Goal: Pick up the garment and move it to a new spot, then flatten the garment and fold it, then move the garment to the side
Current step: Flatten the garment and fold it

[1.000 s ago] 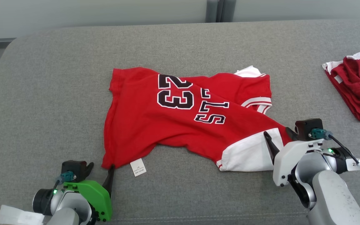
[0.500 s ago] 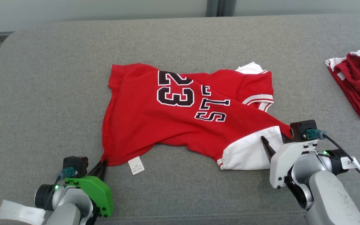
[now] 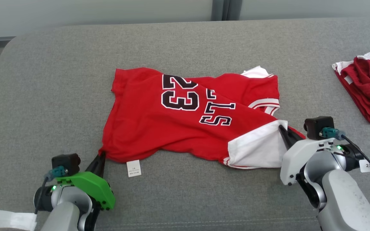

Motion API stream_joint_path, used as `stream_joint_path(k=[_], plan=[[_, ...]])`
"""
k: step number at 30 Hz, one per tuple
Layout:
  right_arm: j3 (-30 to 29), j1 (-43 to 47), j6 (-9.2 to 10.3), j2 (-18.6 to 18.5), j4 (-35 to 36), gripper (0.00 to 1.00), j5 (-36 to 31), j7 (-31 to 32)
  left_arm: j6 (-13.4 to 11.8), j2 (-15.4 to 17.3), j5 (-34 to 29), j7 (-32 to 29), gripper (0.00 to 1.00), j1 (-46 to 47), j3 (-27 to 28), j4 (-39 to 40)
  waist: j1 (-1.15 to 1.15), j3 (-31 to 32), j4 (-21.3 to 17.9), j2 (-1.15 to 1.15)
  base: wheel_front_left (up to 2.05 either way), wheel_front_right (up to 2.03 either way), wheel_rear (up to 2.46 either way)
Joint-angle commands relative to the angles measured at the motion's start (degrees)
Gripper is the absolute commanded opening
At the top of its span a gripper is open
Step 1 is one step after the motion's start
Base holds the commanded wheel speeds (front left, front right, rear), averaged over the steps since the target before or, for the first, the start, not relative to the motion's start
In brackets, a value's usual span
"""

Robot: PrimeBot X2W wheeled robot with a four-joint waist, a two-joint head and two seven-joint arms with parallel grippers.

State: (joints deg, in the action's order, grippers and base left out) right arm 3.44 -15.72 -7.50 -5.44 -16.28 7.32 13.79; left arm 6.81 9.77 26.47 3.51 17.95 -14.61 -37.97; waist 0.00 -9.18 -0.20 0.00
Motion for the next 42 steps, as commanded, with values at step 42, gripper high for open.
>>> stream_joint_path(k=[42], plan=[[13.3, -81.3, 0.06, -12.0, -26.7, 0.0, -7.7, -23.6, -2.0, 3.9, 15.4, -5.9, 0.0, 70.1, 14.1, 10.7, 0.0, -32.2, -9.1, 0.0, 0.0, 0.0, 0.0]])
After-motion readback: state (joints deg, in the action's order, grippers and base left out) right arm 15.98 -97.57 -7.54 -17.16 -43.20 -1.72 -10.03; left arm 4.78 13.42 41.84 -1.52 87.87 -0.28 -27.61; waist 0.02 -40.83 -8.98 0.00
